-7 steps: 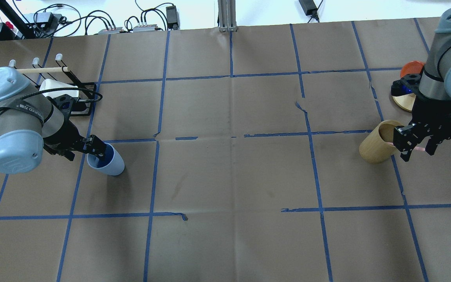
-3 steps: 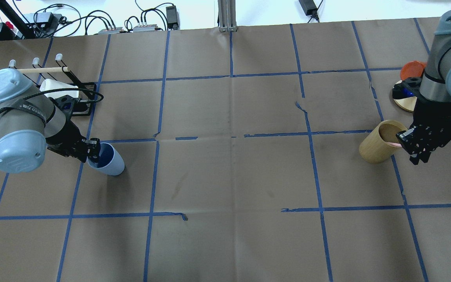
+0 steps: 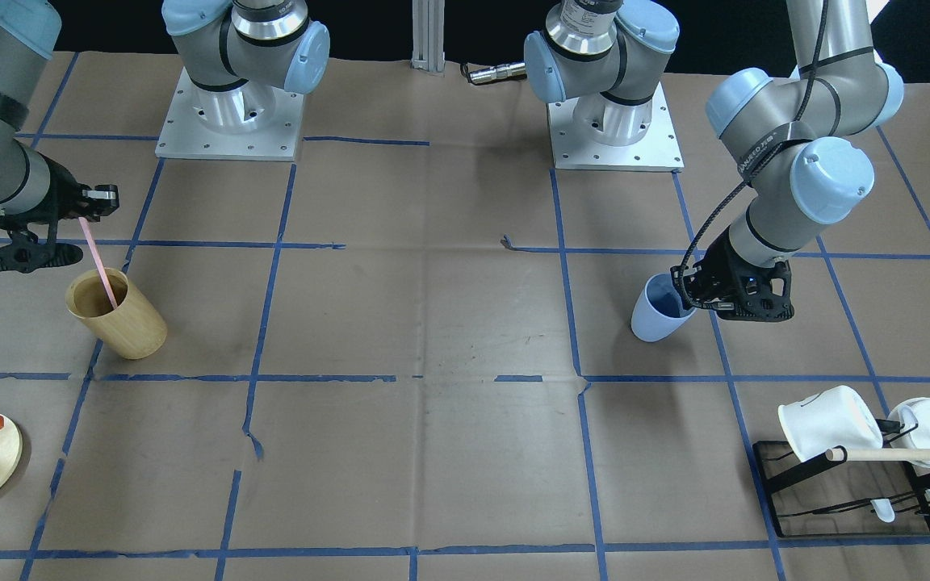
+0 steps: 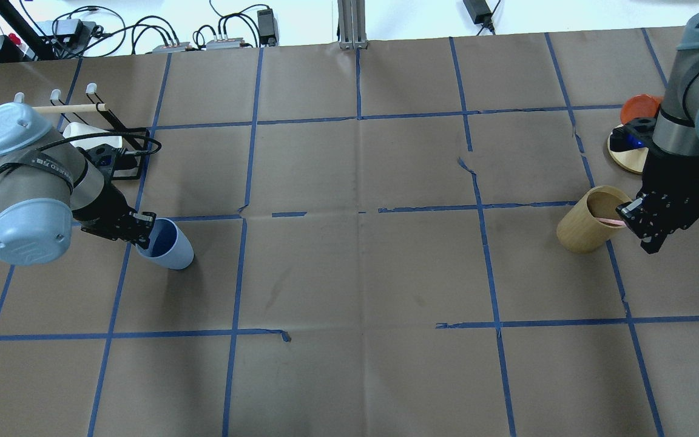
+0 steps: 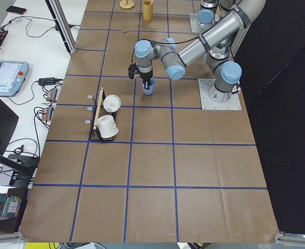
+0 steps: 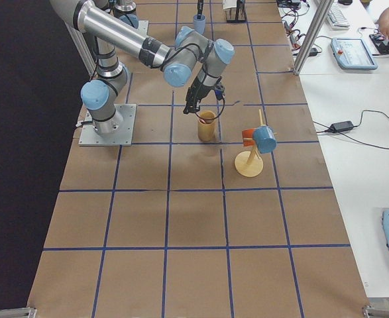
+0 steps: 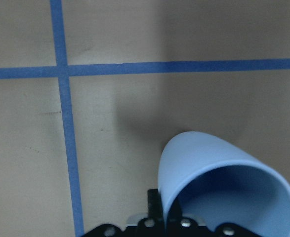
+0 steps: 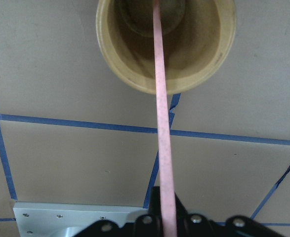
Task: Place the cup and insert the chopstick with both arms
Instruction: 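Grasp the blue cup with the left gripper while the right grips the chopstick, then carry the blue cup to table center with left gripper while right lifts chopstick, then set the blue cup down, open and raise the left gripper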
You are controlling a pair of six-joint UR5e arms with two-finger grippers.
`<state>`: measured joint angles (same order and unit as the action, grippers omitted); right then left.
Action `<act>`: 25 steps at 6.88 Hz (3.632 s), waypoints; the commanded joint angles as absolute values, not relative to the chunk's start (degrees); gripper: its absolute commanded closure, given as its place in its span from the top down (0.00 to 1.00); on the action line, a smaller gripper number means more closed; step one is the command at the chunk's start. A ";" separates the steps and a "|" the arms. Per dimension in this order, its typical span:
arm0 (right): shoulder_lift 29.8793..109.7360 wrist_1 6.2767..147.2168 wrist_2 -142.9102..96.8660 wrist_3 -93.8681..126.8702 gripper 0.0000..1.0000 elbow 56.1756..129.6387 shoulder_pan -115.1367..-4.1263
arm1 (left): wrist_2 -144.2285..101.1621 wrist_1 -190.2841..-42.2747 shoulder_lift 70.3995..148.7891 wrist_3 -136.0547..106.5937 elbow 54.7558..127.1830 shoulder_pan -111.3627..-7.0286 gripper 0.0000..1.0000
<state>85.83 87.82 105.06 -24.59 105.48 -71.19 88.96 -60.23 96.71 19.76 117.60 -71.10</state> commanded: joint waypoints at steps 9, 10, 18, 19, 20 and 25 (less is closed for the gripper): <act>86.48 56.08 102.22 -20.92 0.03 78.95 -71.37 | 85.96 -61.17 117.67 -35.77 87.37 -109.24 0.05; 86.48 53.81 101.87 -20.83 0.03 77.10 -71.63 | 85.96 -61.26 117.77 -35.25 88.23 -109.25 0.05; 83.07 55.73 88.16 -6.37 0.02 75.06 -85.42 | 88.07 -66.97 117.42 -35.07 89.56 -109.07 0.88; 82.53 53.98 86.85 -2.94 0.02 74.71 -86.47 | 88.07 -66.54 117.07 -35.07 89.56 -109.07 1.00; 82.18 51.70 84.49 -0.99 0.02 74.10 -87.18 | 88.15 -66.62 116.46 -35.07 89.30 -108.90 1.00; 81.48 47.29 69.56 12.88 0.02 74.00 -92.55 | 87.82 -83.78 101.30 -12.61 84.30 -97.24 1.00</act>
<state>81.78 48.26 74.28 9.04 73.95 -92.34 89.08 -77.19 106.06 -18.05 85.90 -101.08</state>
